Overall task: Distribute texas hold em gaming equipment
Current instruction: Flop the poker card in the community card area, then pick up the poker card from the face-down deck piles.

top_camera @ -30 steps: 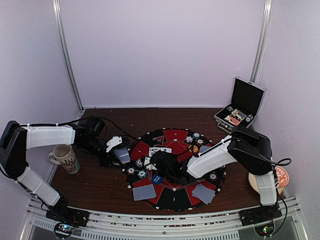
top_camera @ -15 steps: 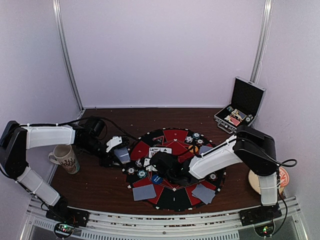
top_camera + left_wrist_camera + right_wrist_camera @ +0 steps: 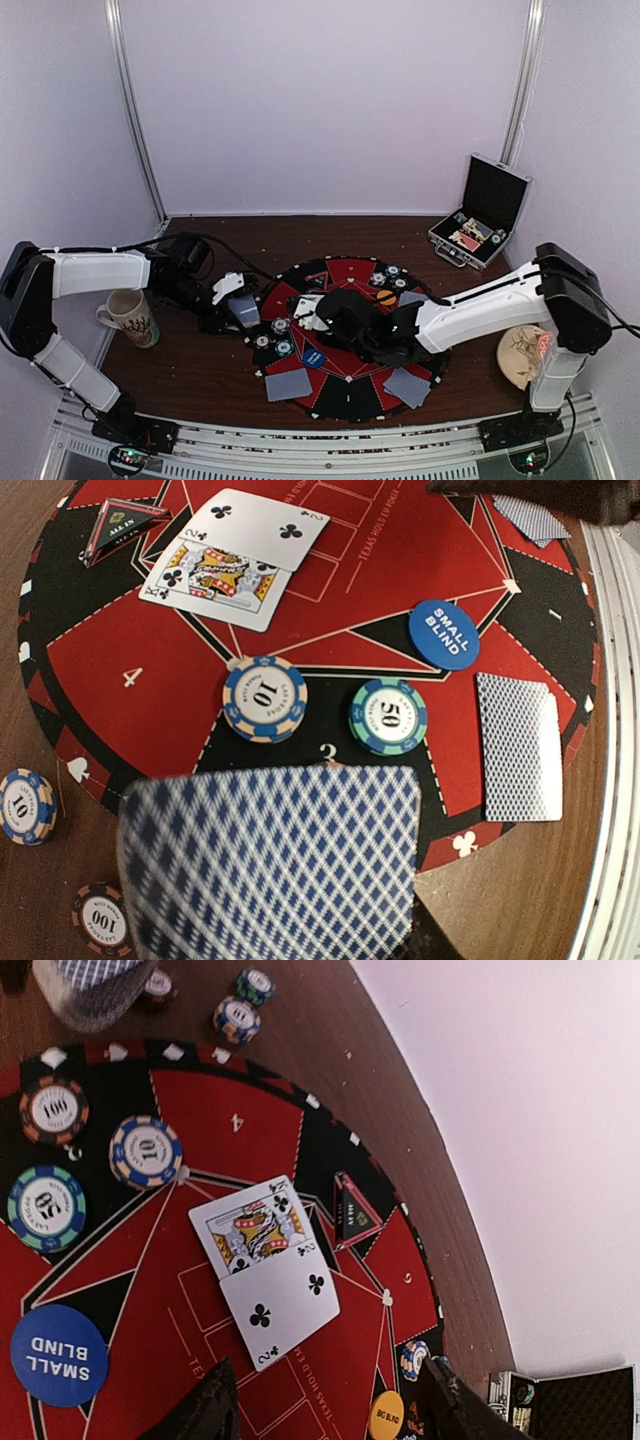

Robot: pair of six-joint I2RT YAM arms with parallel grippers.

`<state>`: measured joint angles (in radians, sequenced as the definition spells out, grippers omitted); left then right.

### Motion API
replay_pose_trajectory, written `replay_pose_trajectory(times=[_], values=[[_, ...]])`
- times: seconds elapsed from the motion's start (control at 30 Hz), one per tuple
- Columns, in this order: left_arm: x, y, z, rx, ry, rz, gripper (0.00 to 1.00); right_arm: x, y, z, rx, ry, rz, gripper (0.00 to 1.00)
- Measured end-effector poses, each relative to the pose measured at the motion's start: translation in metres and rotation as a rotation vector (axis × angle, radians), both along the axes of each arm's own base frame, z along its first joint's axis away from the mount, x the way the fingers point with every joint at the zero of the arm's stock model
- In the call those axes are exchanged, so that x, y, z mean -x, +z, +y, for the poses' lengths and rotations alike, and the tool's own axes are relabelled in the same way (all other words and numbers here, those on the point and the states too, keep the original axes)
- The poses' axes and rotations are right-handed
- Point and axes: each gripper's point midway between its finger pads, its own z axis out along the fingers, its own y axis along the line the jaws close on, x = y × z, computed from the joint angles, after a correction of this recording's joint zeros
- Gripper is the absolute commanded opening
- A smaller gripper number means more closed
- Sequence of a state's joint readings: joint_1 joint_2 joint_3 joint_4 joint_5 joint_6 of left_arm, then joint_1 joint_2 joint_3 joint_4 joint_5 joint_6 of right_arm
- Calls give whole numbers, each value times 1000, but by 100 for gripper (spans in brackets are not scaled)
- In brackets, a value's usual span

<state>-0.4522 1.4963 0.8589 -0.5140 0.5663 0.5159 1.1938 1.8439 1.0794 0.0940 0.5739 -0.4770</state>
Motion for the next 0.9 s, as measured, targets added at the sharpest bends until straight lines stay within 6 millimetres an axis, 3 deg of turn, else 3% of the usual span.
replay_pose_trajectory(times=[0.17, 0.33, 0.53, 0.77, 0.9], values=[[0, 0, 0, -1, 1, -1, 35, 10, 64, -2, -285, -4, 40, 72], [0, 0, 0, -2, 1, 0, 35, 17, 93, 15, -577, 25, 180, 74], [0, 0, 0, -1, 0, 0, 35, 23, 86, 46, -835, 46, 442, 75], [0, 0, 0, -1, -1, 2, 35, 20, 39, 95, -935, 52, 713, 75], [1, 0, 0, 1, -2, 4, 35, 14, 30, 112, -964, 48, 775, 75]])
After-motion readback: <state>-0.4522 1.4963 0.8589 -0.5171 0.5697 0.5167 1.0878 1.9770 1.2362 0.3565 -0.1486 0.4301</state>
